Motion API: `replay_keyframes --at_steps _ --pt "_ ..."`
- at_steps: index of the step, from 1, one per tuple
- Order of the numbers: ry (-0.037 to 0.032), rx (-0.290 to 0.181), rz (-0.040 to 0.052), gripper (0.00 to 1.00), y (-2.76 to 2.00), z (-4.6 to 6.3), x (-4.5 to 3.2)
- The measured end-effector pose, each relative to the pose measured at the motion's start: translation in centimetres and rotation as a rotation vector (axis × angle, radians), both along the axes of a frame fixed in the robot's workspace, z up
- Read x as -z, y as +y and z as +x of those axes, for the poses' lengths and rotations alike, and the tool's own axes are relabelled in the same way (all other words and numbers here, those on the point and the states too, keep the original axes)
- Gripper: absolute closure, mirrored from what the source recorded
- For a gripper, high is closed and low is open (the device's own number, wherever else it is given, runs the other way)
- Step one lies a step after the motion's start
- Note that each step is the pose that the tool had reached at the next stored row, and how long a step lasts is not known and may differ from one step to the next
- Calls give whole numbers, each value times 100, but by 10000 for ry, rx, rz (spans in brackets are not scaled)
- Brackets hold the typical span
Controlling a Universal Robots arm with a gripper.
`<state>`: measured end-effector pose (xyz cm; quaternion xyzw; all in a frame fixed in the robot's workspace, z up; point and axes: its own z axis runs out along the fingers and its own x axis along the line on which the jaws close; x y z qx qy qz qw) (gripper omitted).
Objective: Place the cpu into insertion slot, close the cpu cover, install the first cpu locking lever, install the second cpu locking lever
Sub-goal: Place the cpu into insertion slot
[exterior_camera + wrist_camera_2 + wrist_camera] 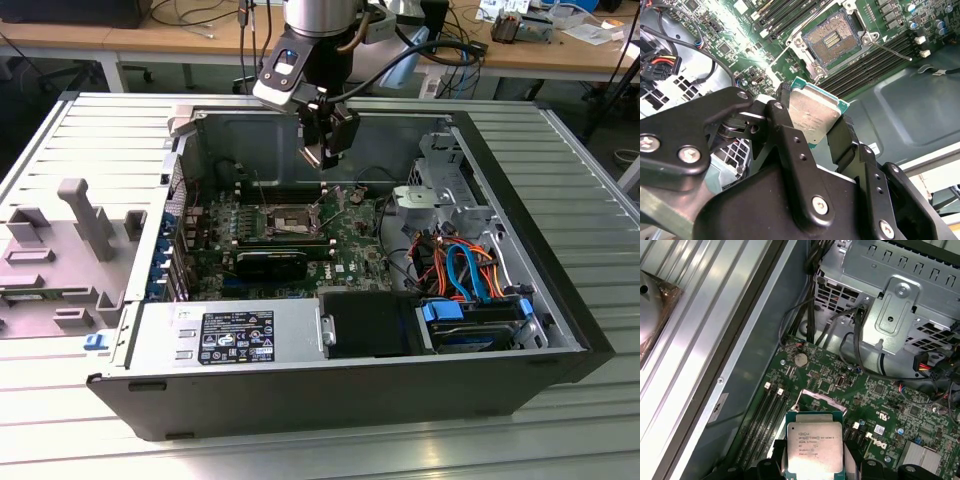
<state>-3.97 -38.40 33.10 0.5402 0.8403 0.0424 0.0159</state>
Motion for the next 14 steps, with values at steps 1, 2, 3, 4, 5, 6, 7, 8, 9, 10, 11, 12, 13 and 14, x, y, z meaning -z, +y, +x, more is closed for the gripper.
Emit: replay_keyframes --at_steps 1,2,3,4,5,6,7,8,9,10,11,12,13,14 --pt "0 10 0 46 0 0 0" --pt "0 26 0 46 0 0 0" --pt "0 34 0 46 0 0 0" --pt "0 43 -1 46 0 0 0" --pt "0 52 0 46 0 0 0" --pt "0 60 -1 46 0 0 0" --pt "0 70 -1 46 0 0 0" --pt "0 79 -1 46 0 0 0" --pt "0 91 0 46 0 0 0" --pt "0 106 0 46 0 0 0" --pt "0 114 -1 46 0 0 0" --pt "0 123 -1 46 0 0 0" --pt "0 132 0 46 0 0 0" --pt "0 139 -1 46 0 0 0"
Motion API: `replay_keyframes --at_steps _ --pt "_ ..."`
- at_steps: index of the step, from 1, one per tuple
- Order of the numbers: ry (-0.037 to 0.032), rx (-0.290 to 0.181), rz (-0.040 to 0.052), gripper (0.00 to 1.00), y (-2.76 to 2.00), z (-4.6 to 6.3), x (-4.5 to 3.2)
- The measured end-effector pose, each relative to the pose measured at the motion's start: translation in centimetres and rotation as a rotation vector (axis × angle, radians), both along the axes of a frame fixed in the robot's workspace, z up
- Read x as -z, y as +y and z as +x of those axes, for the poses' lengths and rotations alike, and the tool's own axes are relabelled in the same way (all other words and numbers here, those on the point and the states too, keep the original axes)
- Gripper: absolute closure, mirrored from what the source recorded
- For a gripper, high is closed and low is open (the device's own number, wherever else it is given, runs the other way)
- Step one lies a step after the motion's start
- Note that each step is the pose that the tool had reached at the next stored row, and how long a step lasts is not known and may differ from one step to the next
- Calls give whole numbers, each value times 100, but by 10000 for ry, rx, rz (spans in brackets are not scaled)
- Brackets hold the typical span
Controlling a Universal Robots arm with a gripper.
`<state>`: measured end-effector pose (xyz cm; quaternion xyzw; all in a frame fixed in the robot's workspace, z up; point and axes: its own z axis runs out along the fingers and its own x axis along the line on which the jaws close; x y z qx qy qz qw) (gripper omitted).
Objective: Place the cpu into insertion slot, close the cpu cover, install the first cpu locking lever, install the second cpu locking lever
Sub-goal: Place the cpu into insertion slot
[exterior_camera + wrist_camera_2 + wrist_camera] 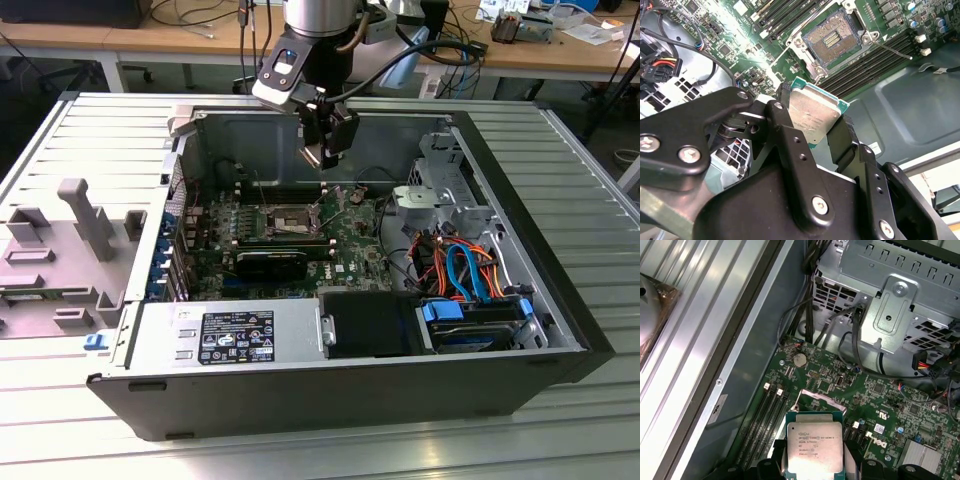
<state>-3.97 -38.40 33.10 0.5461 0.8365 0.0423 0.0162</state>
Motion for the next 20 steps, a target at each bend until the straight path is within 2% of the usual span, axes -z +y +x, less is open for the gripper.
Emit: replay_keyframes --at_steps 20 --pt "0 197 0 46 0 0 0"
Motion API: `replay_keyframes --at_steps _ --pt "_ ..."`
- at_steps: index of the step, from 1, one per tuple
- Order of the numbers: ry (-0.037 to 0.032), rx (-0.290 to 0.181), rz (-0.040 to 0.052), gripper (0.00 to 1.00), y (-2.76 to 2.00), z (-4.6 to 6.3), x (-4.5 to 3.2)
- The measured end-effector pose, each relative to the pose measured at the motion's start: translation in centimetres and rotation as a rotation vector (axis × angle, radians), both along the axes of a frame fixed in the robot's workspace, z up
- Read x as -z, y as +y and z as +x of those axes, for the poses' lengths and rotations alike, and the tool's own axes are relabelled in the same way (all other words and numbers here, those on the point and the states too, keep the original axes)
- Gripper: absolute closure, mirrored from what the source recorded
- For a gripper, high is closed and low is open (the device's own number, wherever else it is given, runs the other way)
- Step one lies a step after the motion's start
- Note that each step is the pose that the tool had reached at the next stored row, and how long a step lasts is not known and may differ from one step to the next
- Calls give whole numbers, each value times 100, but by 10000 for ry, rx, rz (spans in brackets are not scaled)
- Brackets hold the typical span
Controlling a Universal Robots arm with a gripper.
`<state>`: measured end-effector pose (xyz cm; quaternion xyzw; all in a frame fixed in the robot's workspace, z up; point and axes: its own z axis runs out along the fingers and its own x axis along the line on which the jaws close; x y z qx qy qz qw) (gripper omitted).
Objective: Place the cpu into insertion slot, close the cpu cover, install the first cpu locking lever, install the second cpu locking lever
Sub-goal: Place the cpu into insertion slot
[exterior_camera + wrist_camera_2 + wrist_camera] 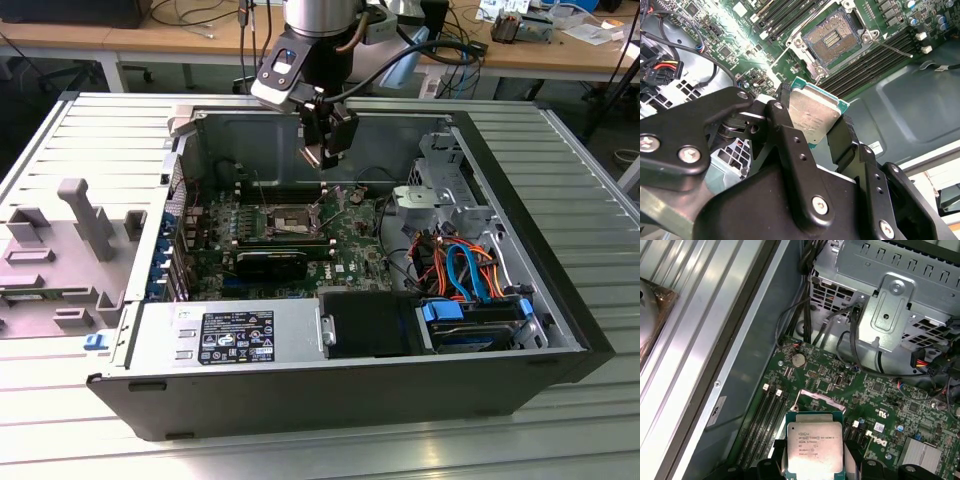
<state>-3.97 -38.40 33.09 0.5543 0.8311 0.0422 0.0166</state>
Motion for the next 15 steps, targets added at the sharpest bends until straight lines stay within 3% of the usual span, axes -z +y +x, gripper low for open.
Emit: replay_keyframes --at_steps 15 --pt "0 151 0 46 0 0 0"
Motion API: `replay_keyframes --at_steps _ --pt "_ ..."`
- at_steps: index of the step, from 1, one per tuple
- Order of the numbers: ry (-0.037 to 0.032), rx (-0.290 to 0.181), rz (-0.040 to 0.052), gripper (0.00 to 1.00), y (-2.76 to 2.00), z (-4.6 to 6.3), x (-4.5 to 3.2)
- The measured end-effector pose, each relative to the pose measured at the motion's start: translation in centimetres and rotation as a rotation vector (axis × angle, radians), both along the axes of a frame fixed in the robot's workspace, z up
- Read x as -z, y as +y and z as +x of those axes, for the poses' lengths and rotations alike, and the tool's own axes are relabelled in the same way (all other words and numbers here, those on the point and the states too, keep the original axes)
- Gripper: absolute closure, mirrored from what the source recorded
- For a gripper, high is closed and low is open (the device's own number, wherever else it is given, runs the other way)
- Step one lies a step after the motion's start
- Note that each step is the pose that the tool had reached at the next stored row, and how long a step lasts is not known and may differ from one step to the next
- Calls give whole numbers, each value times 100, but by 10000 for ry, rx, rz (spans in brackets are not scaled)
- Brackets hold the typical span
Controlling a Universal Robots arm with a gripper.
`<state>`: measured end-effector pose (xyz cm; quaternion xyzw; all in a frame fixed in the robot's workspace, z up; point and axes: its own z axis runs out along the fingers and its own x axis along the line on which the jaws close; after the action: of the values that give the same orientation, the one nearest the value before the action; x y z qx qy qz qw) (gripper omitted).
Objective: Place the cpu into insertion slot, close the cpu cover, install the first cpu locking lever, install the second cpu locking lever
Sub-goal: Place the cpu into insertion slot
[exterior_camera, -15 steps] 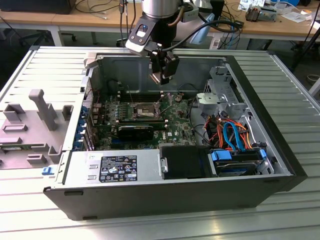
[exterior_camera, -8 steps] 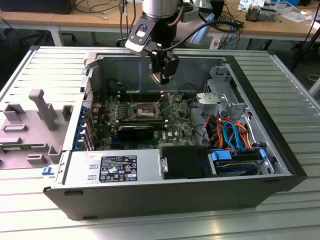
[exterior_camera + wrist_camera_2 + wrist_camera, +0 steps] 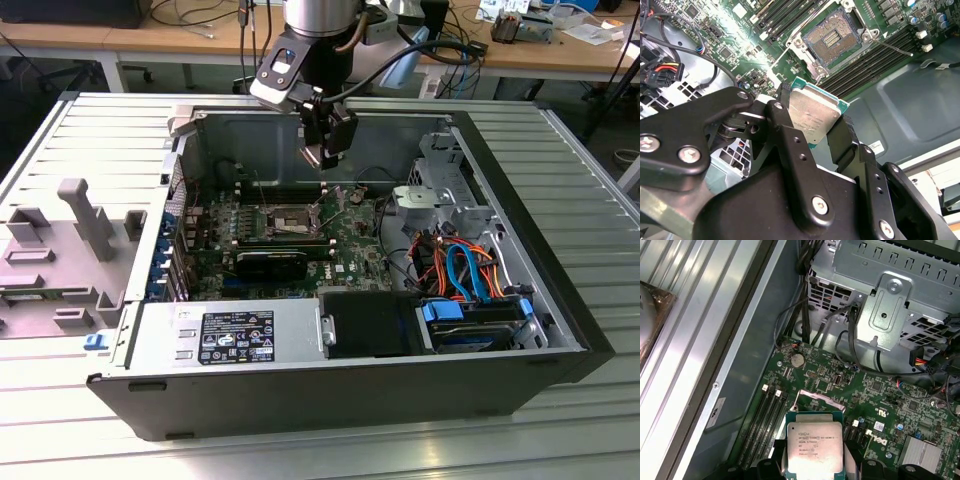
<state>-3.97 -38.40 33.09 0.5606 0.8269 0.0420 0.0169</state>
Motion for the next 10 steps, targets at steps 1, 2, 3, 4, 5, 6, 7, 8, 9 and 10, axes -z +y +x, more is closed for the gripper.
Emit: replay_keyframes --at_steps 1,2,3,4,5,6,7,8,9,10 --pt "0 6 0 46 0 0 0" --pt "0 13 0 46 0 0 0" --pt "0 22 0 46 0 0 0" --pt "0 31 0 46 0 0 0" --pt "0 38 0 46 0 0 0" --pt "0 46 0 46 0 0 0" --pt "0 53 0 46 0 0 0" --pt "0 62 0 46 0 0 0" --pt "0 71 0 46 0 0 0" --pt "0 77 0 46 0 0 0"
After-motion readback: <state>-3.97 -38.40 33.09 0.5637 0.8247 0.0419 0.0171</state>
